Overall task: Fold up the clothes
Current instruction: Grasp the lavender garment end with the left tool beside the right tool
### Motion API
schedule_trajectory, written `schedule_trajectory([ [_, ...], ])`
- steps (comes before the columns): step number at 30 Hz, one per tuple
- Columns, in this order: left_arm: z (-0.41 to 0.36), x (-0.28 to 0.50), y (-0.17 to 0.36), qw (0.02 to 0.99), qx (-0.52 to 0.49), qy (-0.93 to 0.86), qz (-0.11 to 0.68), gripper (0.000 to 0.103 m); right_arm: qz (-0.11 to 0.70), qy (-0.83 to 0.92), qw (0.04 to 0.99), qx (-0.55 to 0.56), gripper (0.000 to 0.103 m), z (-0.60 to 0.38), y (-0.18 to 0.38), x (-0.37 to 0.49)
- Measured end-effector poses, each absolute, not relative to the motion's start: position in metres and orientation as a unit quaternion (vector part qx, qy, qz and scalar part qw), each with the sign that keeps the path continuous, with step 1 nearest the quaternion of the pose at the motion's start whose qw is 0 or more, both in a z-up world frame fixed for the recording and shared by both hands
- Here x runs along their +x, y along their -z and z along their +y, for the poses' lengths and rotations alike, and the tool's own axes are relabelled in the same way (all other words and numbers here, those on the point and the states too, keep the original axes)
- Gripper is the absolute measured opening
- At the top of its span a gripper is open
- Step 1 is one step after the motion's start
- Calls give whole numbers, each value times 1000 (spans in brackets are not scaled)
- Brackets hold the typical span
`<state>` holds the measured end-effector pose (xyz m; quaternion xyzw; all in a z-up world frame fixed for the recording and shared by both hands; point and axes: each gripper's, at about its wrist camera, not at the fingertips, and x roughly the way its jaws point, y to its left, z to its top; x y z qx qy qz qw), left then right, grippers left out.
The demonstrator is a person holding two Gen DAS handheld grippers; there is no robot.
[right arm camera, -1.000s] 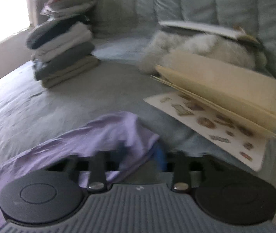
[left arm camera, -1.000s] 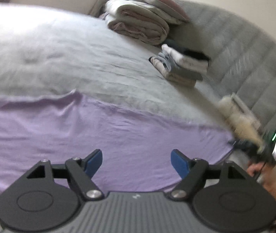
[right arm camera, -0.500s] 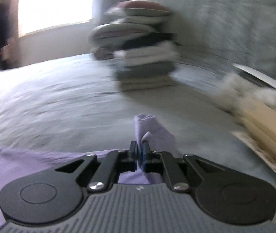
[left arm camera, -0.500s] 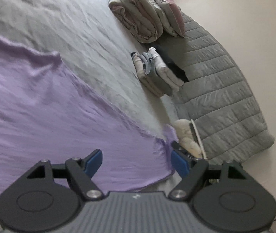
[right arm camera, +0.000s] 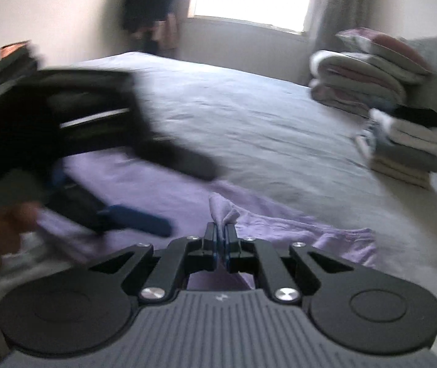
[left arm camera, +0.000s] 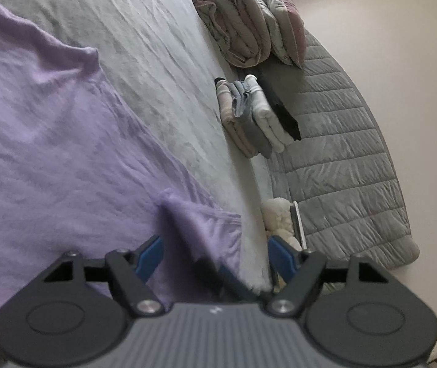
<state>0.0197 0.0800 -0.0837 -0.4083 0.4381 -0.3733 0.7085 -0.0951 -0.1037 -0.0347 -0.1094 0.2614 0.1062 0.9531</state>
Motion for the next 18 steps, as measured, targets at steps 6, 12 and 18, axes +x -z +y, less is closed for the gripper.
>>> schedule_trajectory([
  [6,73,19,82,763,-354,305,448,24,261,-128,944,-154,8,-78,46,-106],
  [12,75,18,77,789,-329,268,444,8,259,-107,942,-186,22,-73,57,-108],
  [18,80,18,77,787,-320,264,456,8,256,-91,945,-184,37,-71,57,-106],
])
